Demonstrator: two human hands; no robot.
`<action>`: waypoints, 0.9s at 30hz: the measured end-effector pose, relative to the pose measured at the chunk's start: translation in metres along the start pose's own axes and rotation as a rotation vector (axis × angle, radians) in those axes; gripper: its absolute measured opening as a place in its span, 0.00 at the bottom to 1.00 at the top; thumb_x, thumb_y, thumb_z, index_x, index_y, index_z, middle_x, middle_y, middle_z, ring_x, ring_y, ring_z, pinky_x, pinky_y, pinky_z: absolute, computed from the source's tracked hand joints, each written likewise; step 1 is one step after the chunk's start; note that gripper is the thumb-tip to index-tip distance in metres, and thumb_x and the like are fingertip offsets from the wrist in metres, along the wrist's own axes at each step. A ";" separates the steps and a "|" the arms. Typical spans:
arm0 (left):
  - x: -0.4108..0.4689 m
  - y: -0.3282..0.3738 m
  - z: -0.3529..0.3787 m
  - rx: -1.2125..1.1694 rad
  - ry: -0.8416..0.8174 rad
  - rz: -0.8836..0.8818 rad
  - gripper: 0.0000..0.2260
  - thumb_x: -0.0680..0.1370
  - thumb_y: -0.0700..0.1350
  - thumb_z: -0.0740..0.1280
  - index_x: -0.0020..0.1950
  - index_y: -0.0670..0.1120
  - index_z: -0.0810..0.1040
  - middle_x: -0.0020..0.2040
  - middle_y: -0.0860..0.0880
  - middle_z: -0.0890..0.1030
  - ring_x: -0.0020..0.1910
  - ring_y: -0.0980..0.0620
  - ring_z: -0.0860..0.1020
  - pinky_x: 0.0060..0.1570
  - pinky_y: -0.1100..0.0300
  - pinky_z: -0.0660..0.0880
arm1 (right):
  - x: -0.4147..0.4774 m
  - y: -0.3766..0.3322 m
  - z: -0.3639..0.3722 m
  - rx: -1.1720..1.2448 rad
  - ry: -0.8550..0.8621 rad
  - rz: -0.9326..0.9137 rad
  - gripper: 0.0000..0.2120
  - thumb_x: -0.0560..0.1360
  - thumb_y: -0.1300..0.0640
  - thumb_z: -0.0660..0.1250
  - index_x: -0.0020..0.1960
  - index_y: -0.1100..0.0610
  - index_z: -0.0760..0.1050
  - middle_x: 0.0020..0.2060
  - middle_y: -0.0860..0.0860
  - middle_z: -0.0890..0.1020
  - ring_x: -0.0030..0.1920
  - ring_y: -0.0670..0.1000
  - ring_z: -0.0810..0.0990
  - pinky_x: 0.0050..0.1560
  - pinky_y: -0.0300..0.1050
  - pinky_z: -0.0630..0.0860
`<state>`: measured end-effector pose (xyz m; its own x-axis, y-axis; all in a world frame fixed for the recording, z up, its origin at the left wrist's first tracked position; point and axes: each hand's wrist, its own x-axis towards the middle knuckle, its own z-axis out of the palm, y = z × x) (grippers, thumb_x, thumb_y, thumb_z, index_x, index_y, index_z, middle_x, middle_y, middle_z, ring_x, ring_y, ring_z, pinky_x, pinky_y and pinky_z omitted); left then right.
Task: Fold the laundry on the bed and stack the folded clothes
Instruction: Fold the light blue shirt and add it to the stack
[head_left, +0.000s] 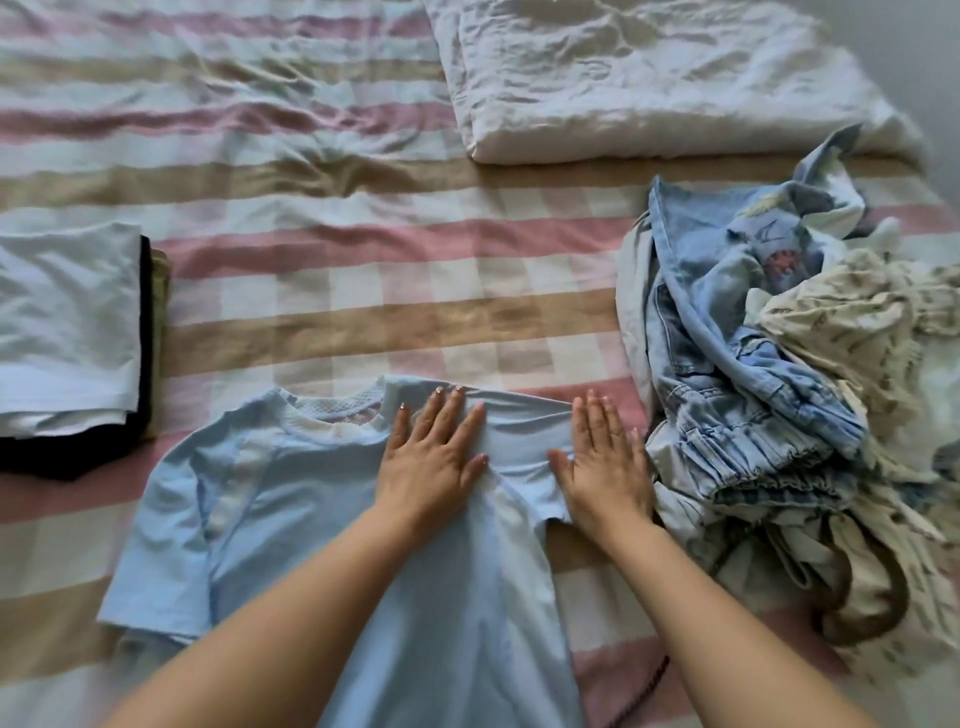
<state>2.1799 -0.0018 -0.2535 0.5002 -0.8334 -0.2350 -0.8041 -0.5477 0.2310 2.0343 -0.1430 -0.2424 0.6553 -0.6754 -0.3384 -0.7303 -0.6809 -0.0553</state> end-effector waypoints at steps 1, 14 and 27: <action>-0.004 -0.004 -0.006 -0.037 0.034 -0.035 0.26 0.80 0.58 0.50 0.76 0.55 0.48 0.77 0.53 0.46 0.76 0.53 0.43 0.71 0.53 0.35 | -0.001 -0.005 -0.006 0.031 0.039 0.022 0.31 0.80 0.43 0.46 0.75 0.55 0.36 0.75 0.52 0.38 0.75 0.51 0.36 0.73 0.53 0.38; -0.179 -0.178 -0.050 -0.479 0.396 -0.831 0.13 0.74 0.37 0.67 0.58 0.37 0.76 0.54 0.37 0.77 0.54 0.37 0.74 0.56 0.48 0.67 | -0.031 -0.232 -0.015 0.316 0.094 -0.532 0.13 0.75 0.58 0.62 0.57 0.53 0.77 0.56 0.52 0.76 0.59 0.56 0.70 0.56 0.49 0.67; -0.176 -0.201 -0.047 -0.921 0.370 -0.987 0.05 0.78 0.41 0.62 0.42 0.43 0.72 0.42 0.42 0.77 0.47 0.43 0.74 0.43 0.57 0.68 | 0.032 -0.316 -0.006 0.156 0.104 -0.535 0.09 0.74 0.51 0.65 0.51 0.53 0.78 0.59 0.52 0.72 0.64 0.55 0.61 0.60 0.47 0.54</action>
<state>2.2686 0.2513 -0.2147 0.8997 0.0280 -0.4357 0.3500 -0.6428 0.6814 2.2874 0.0483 -0.2298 0.9519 -0.2772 -0.1306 -0.3055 -0.8913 -0.3350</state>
